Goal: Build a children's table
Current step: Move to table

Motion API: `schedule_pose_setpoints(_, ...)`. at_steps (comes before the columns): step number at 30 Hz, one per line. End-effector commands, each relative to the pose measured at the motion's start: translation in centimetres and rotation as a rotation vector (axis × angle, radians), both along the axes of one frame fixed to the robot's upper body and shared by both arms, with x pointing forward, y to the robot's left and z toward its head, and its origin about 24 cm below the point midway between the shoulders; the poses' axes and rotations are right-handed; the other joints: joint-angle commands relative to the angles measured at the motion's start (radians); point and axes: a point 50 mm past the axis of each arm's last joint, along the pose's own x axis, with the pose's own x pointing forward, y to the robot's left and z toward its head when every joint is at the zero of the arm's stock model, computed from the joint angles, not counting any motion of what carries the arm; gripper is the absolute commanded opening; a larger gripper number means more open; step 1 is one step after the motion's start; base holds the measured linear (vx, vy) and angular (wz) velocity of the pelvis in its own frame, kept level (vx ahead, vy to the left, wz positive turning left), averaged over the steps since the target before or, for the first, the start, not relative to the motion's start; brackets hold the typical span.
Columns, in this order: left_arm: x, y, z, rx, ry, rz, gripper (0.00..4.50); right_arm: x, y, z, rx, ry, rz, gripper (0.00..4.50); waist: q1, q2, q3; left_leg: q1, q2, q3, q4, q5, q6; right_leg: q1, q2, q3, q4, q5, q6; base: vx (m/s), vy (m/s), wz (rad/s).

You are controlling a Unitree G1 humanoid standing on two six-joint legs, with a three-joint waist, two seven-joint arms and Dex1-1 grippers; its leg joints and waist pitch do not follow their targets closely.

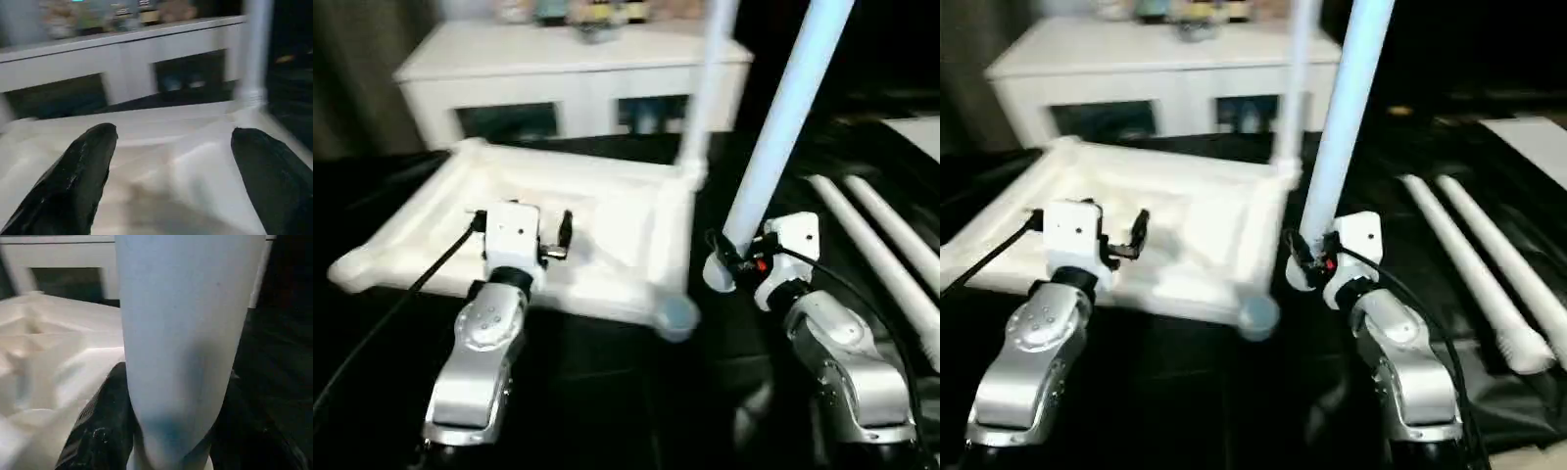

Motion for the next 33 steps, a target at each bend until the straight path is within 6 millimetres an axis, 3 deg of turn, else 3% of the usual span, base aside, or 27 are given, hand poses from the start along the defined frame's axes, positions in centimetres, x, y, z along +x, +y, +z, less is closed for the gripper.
schedule_pose_setpoints(1, 0.0, 0.8, 0.0, 0.005, -0.001, 0.025, 4.24, 0.1, 0.6, 0.9, 0.006, -0.040, 0.033, 1.85, 0.020, -0.028, -0.050, -0.147, 0.019, -0.051, -0.045, 0.078, 0.072, 0.133, -0.128, 0.056, -0.103, 0.036, -0.288, 0.093, 0.026, -0.43)
schedule_pose_setpoints(2, -0.1, 0.8, 0.0, 0.003, -0.001, 0.025, 4.24, 0.1, 0.6, 0.9, 0.006, -0.040, 0.035, 1.85, 0.024, 0.005, -0.063, -0.098, 0.029, -0.049, -0.080, 0.093, 0.069, 0.090, -0.094, 0.014, -0.094, 0.040, -0.268, 0.112, 0.040, -0.16)
schedule_pose_setpoints(3, -0.2, 0.8, 0.0, -0.001, 0.001, 0.028, 4.24, 0.1, 0.7, 0.9, 0.007, -0.040, 0.039, 1.85, -0.032, 0.022, -0.066, 0.032, 0.081, -0.105, -0.125, 0.020, 0.158, -0.012, -0.034, -0.061, -0.031, -0.010, -0.229, 0.112, 0.040, -0.16)
schedule_pose_setpoints(4, -0.2, 0.8, -0.1, -0.002, 0.001, 0.030, 4.24, 0.1, 0.7, 0.9, 0.008, -0.040, 0.040, 1.85, -0.051, 0.022, -0.061, 0.067, 0.105, -0.131, -0.133, -0.032, 0.207, -0.053, -0.039, -0.078, -0.007, -0.028, -0.219, 0.109, 0.032, 0.04)
schedule_pose_setpoints(5, -0.3, 0.7, -0.1, -0.003, 0.003, 0.033, 4.24, 0.1, 0.7, 0.9, 0.008, -0.040, 0.052, 1.85, -0.075, 0.000, -0.064, 0.090, 0.133, -0.165, -0.143, -0.051, 0.328, -0.072, -0.062, -0.096, 0.019, -0.023, -0.166, 0.094, 0.021, 0.09)
schedule_pose_setpoints(6, -0.3, 0.7, -0.2, -0.004, 0.003, 0.036, 4.24, 0.2, 0.8, 1.0, 0.007, -0.041, 0.063, 1.85, -0.076, -0.003, -0.063, 0.096, 0.138, -0.170, -0.138, -0.033, 0.382, -0.086, -0.073, -0.096, 0.028, -0.009, -0.134, 0.094, 0.021, 0.09)
schedule_pose_setpoints(7, -0.3, 0.7, -0.2, -0.004, 0.003, 0.036, 4.24, 0.2, 0.8, 1.0, 0.007, -0.041, 0.063, 1.85, -0.074, -0.015, -0.059, 0.089, 0.120, -0.152, -0.121, 0.011, 0.440, -0.091, -0.096, -0.088, 0.014, 0.033, -0.109, 0.074, -0.002, 0.10)
schedule_pose_setpoints(8, -0.5, 0.7, -0.2, -0.007, 0.004, 0.044, 4.24, 0.2, 0.9, 1.1, 0.005, -0.042, 0.085, 1.85, -0.058, -0.057, -0.061, 0.008, 0.049, -0.087, -0.082, 0.043, 0.422, -0.009, -0.131, -0.053, -0.052, 0.140, -0.141, 0.101, -0.015, 0.11)
schedule_pose_setpoints(9, -0.5, 0.7, -0.3, -0.007, 0.004, 0.046, 4.24, 0.2, 1.0, 1.1, 0.005, -0.042, 0.091, 1.85, -0.010, -0.067, -0.063, -0.100, -0.025, -0.038, -0.009, 0.048, 0.344, 0.100, -0.175, 0.012, -0.108, 0.133, -0.188, 0.101, -0.015, 0.11)
schedule_pose_setpoints(10, -0.6, 0.7, -0.3, -0.007, 0.002, 0.046, 4.24, 0.2, 1.0, 1.2, 0.002, -0.042, 0.099, 1.85, 0.001, -0.072, -0.071, -0.121, -0.017, -0.037, 0.019, 0.049, 0.295, 0.125, -0.203, 0.036, -0.119, 0.105, -0.221, 0.101, -0.016, 0.08)
schedule_pose_setpoints(11, -0.7, 0.6, -0.2, -0.028, -0.008, 0.043, 4.24, 0.3, 1.0, 1.2, -0.004, -0.041, 0.110, 1.85, 0.016, -0.064, -0.068, -0.147, 0.011, -0.054, 0.012, 0.091, 0.216, 0.141, -0.202, 0.022, -0.114, 0.093, -0.265, 0.073, -0.009, 0.00)
schedule_pose_setpoints(12, -0.7, 0.6, -0.2, -0.028, -0.008, 0.043, 4.24, 0.3, 1.0, 1.2, -0.004, -0.041, 0.110, 1.85, 0.011, -0.034, -0.075, -0.137, 0.032, -0.059, -0.053, 0.242, 0.179, 0.118, -0.128, -0.045, -0.062, 0.235, -0.247, 0.073, -0.009, 0.00)
schedule_pose_setpoints(13, -0.7, 0.5, -0.2, -0.029, -0.004, 0.028, 4.24, 0.3, 1.0, 1.1, -0.004, -0.039, 0.115, 1.85, 0.001, -0.018, -0.078, -0.089, 0.048, -0.079, -0.069, 0.360, 0.193, 0.074, -0.078, -0.085, -0.025, 0.307, -0.213, 0.110, -0.008, -0.01)
schedule_pose_setpoints(14, -0.7, 0.2, -0.3, -0.031, 0.004, -0.019, 4.24, 0.3, 1.0, 1.1, 0.000, -0.038, 0.122, 1.85, -0.043, -0.004, -0.090, 0.056, 0.118, -0.162, -0.057, 0.601, 0.360, -0.072, -0.062, -0.107, 0.035, 0.218, -0.131, 0.122, -0.008, -0.01)
schedule_pose_setpoints(15, -0.8, -0.1, -0.2, -0.014, 0.003, -0.081, 4.37, 0.3, 1.0, 1.1, 0.003, -0.037, 0.135, 1.85, -0.037, -0.009, -0.097, 0.071, 0.158, -0.200, -0.046, 0.870, 0.437, -0.114, -0.099, -0.075, 0.044, 0.141, -0.045, 0.122, -0.008, -0.01)
schedule_pose_setpoints(16, -0.8, -0.4, -0.2, -0.004, 0.005, -0.164, 4.37, 0.2, 0.9, 1.0, 0.014, -0.029, 0.163, 1.85, -0.025, -0.006, -0.095, 0.065, 0.151, -0.198, -0.033, 1.009, 0.430, -0.123, -0.116, -0.055, 0.034, 0.176, -0.011, 0.000, 0.000, 0.00)
schedule_pose_setpoints(17, -0.9, -0.6, -0.2, -0.005, 0.013, -0.246, 4.37, 0.1, 0.9, 1.0, 0.025, -0.024, 0.189, 1.85, -0.008, -0.029, -0.091, 0.028, 0.091, -0.151, -0.012, 1.059, 0.348, -0.108, -0.133, -0.029, -0.013, 0.314, -0.003, -0.061, 0.045, 0.00)
schedule_pose_setpoints(18, -0.9, -0.6, -0.2, -0.005, 0.013, -0.246, 4.37, 0.1, 0.9, 1.0, 0.025, -0.024, 0.189, 1.85, -0.003, -0.049, -0.088, -0.004, 0.048, -0.119, -0.008, 0.976, 0.294, -0.081, -0.131, -0.020, -0.026, 0.400, -0.020, -0.061, 0.045, 0.00)
schedule_pose_setpoints(19, -1.1, -1.1, -0.5, 0.026, 0.058, -0.420, 4.37, 0.0, 0.8, 1.1, 0.039, -0.016, 0.233, 1.85, 0.013, -0.046, -0.075, -0.047, 0.008, -0.076, -0.031, 0.712, 0.220, -0.045, -0.126, -0.027, -0.027, 0.450, -0.088, 0.000, 0.000, 0.00)
schedule_pose_setpoints(20, -1.1, -1.2, -0.6, 0.036, 0.070, -0.453, 4.37, 0.0, 0.7, 1.1, 0.040, -0.015, 0.240, 1.85, 0.020, -0.052, -0.075, -0.056, 0.011, -0.070, -0.043, 0.569, 0.197, -0.030, -0.130, -0.025, -0.033, 0.416, -0.103, 0.000, 0.000, 0.00)
schedule_pose_setpoints(21, -1.4, -1.6, -1.2, 0.113, 0.130, -0.617, 4.37, -0.2, 0.5, 1.1, 0.040, -0.009, 0.275, 1.85, 0.030, -0.037, -0.074, -0.058, 0.029, -0.066, -0.070, 0.316, 0.143, -0.020, -0.124, -0.031, -0.030, 0.328, -0.164, 0.000, 0.000, 0.00)
schedule_pose_setpoints(23, -1.5, -1.6, -1.8, 0.181, 0.187, -0.741, 4.37, -0.3, 0.1, 1.2, 0.035, -0.003, 0.305, 1.85, 0.021, -0.022, -0.059, -0.052, 0.043, -0.066, -0.091, 0.122, 0.103, -0.028, -0.116, -0.039, -0.038, 0.202, -0.217, -0.085, -0.014, 0.01)
schedule_pose_setpoints(25, -1.1, -1.2, -1.9, 0.219, 0.238, -0.840, 4.37, -0.5, -0.1, 1.3, 0.030, 0.000, 0.354, 1.85, 0.015, -0.022, -0.051, -0.045, 0.053, -0.063, -0.109, -0.059, 0.060, -0.027, -0.118, -0.044, -0.051, 0.084, -0.252, -0.093, -0.004, 0.03)
schedule_pose_setpoints(28, -0.3, -0.5, -1.9, 0.283, 0.318, -0.973, 4.37, -1.0, -0.5, 1.7, 0.020, 0.013, 0.451, 1.85, 0.015, -0.003, -0.047, -0.041, 0.058, -0.045, -0.123, -0.201, 0.013, -0.031, -0.122, -0.043, -0.064, -0.045, -0.244, -0.096, -0.002, 0.05)
schedule_pose_setpoints(31, 0.5, 0.0, -1.8, 0.364, 0.368, -1.053, 4.37, -1.5, -0.8, 1.7, -0.003, 0.040, 0.533, 1.85, 0.015, -0.016, -0.041, -0.044, 0.063, -0.029, -0.130, -0.232, -0.007, -0.034, -0.127, -0.039, -0.077, -0.147, -0.220, -0.075, -0.005, 0.02)
schedule_pose_setpoints(32, 0.9, 0.1, -2.0, 0.398, 0.395, -1.083, 4.37, -1.8, -1.0, 1.6, -0.029, 0.052, 0.561, 1.85, 0.015, -0.007, -0.042, -0.042, 0.064, -0.026, -0.133, -0.238, -0.014, -0.035, -0.130, -0.040, -0.081, -0.184, -0.209, 0.000, 0.000, 0.00)
schedule_pose_setpoints(33, 1.3, 0.2, -2.1, 0.422, 0.415, -1.103, 4.22, -1.9, -1.1, 1.6, -0.048, 0.062, 0.581, 1.85, 0.016, -0.011, -0.046, -0.039, 0.065, -0.024, -0.133, -0.231, -0.012, -0.039, -0.129, -0.038, -0.084, -0.184, -0.201, 0.000, 0.000, 0.00)
